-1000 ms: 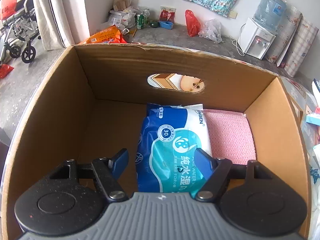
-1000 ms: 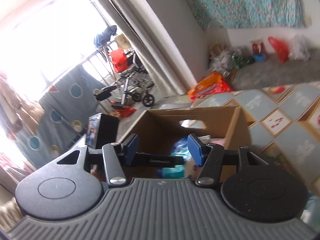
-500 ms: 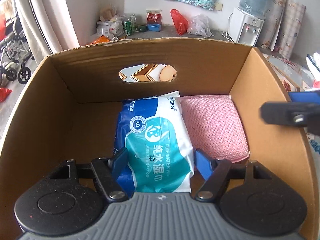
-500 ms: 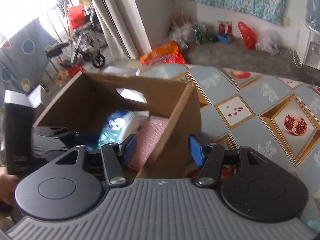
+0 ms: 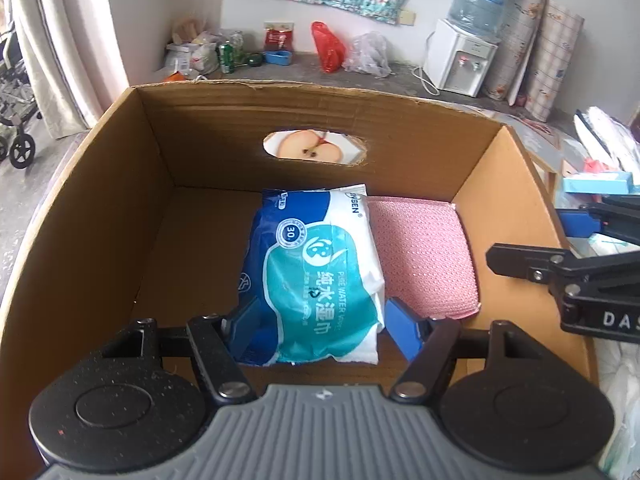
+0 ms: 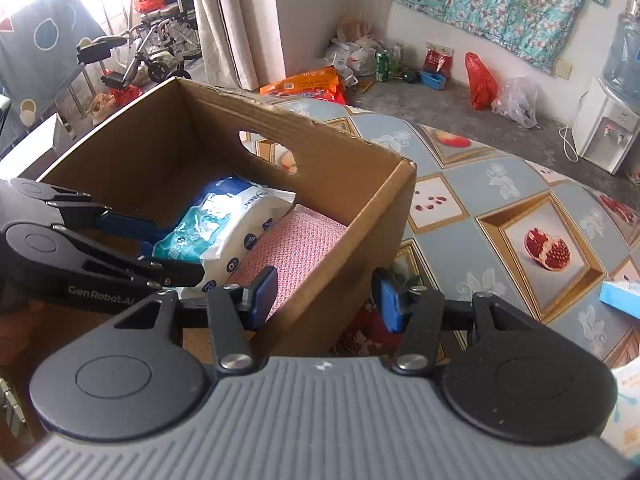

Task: Organize soft objects
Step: 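Lower the wet-wipes pack beside the pink pad and open both grippers, then move both grippers to the pink plush pig on the bed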

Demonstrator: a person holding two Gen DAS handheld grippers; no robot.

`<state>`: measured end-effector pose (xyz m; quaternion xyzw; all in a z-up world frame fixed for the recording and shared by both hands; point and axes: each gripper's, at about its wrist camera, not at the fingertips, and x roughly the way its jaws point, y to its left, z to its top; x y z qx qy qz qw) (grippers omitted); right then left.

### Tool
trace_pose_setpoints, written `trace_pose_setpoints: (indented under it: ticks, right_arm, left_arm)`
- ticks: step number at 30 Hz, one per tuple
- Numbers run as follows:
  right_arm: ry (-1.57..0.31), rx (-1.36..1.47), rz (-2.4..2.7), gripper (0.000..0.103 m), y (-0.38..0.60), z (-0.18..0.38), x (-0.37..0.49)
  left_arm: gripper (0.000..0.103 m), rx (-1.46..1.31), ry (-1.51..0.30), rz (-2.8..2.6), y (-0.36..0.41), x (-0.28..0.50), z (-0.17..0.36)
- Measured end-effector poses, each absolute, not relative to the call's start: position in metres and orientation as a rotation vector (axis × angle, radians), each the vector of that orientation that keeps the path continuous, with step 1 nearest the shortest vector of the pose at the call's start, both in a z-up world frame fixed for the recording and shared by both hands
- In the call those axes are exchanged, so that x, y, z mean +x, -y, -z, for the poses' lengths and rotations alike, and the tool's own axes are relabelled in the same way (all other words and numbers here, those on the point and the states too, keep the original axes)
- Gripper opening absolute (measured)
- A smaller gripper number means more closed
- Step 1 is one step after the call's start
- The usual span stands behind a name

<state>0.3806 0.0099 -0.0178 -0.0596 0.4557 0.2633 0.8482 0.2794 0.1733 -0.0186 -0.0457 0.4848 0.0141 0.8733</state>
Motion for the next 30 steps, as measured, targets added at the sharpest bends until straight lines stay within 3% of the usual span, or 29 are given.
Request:
trace_pose_setpoints:
  ticks: [2,6,12,16,21,30]
  right_arm:
    - [-0.965,-0.089,-0.556,0.051,-0.007,0.019,0.384]
    - [-0.99,0.096,-0.596,0.062,0.012,0.019,0.389]
    - [-0.879,0.271,-0.625,0.069,0.055,-0.01,0.365]
    - [-0.81,0.37,-0.638,0.075,0.1,-0.035,0.324]
    - [-0.77,0.42,-0.585,0.08,0.165,-0.056,0.259]
    - [-0.66,0.458,-0.291,0.085,0.323,-0.086,0.176]
  left_arm:
    - [0.07,-0.096,-1.01,-0.029,-0.173,0.279,0.017]
    - [0.071,-0.112,-0.971,-0.03,-0.172,0.27,0.005]
    - [0.077,-0.112,-0.866,-0.042,-0.168,0.247,-0.033]
    - [0.086,-0.093,-0.793,-0.006,-0.154,0.226,-0.062]
    - [0.096,-0.053,-0.735,0.127,-0.11,0.196,-0.086]
    - [0.096,0.05,-0.737,0.366,0.009,0.185,-0.097]
